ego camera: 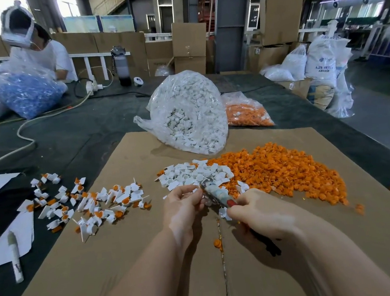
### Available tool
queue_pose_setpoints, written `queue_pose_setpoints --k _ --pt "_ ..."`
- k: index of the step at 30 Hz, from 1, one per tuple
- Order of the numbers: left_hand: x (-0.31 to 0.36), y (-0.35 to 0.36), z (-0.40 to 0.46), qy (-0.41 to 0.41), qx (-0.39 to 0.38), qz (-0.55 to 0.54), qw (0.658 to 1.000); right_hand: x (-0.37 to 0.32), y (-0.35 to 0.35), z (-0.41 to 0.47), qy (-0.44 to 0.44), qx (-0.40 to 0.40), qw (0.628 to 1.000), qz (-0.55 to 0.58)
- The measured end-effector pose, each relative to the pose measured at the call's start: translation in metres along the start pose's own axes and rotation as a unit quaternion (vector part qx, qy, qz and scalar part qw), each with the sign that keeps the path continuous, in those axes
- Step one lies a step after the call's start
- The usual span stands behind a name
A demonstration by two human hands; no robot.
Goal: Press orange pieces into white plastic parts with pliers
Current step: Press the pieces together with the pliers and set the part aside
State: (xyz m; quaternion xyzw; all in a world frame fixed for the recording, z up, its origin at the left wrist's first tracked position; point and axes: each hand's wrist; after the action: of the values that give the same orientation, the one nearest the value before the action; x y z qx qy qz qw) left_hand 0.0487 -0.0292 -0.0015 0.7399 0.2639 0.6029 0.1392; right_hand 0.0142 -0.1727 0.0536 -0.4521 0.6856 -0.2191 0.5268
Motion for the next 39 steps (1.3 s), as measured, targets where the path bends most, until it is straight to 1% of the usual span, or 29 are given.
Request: queue_pose_setpoints --k 4,9,11,14,21,24,26,28,30,32,34,37,39 --pt "0.000 -0.001 0.000 0.001 0.004 -0.003 1.000 -0.003 0.001 0.000 -0.001 0.016 0.999 -0.040" --pt "0.000 -0.002 0.001 -0.004 0.008 -0.002 1.000 -0.005 0.002 -0.001 0.007 -0.006 1.000 -0.026" --pt "0.001 -0.003 0.001 -0.007 0.010 -0.004 1.000 -0.006 0.003 0.000 0.005 0.000 0.999 -0.037" --pt "0.001 -0.004 0.000 -0.008 0.010 -0.007 1.000 -0.006 0.008 0.003 0.006 0.039 0.996 -0.075" --pt "0.000 -0.002 -0.001 0.010 0.000 0.028 1.000 0.000 0.017 0.002 -0.002 0.111 0.990 -0.092" --pt "-0.001 -0.002 -0.001 0.014 0.006 0.003 1.000 0.007 0.021 0.000 -0.013 0.129 0.988 -0.079" --pt "-0.004 -0.004 -0.001 0.028 0.004 -0.001 1.000 0.015 0.021 -0.001 -0.001 0.173 0.984 -0.051" --pt "-0.007 -0.008 0.000 0.066 -0.011 0.056 0.996 0.023 0.018 0.001 0.037 0.238 0.968 -0.064" --pt "-0.010 -0.011 -0.001 0.114 -0.042 0.152 0.981 0.032 0.014 0.007 0.080 0.296 0.943 -0.129" --pt "-0.011 -0.012 -0.004 0.139 -0.069 0.228 0.961 0.042 0.014 0.013 0.109 0.333 0.913 -0.210" --pt "-0.010 -0.011 -0.006 0.148 -0.073 0.261 0.951 0.052 0.015 0.020 0.121 0.348 0.890 -0.269" --pt "-0.012 -0.012 -0.006 0.165 -0.081 0.303 0.935 0.062 0.016 0.025 0.138 0.353 0.873 -0.308" --pt "-0.013 -0.012 -0.005 0.167 -0.079 0.308 0.933 0.062 0.018 0.025 0.161 0.345 0.858 -0.345"
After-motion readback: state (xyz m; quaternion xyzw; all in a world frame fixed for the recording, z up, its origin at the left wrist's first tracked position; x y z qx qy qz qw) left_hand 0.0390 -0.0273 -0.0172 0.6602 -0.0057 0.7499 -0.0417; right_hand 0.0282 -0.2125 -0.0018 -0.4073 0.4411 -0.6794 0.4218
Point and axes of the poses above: each hand's wrist, its own z-axis towards the middle knuckle, its own y-axis out of the palm, x = y × z, and after that the axes turned 11 degrees about -z, right-handed
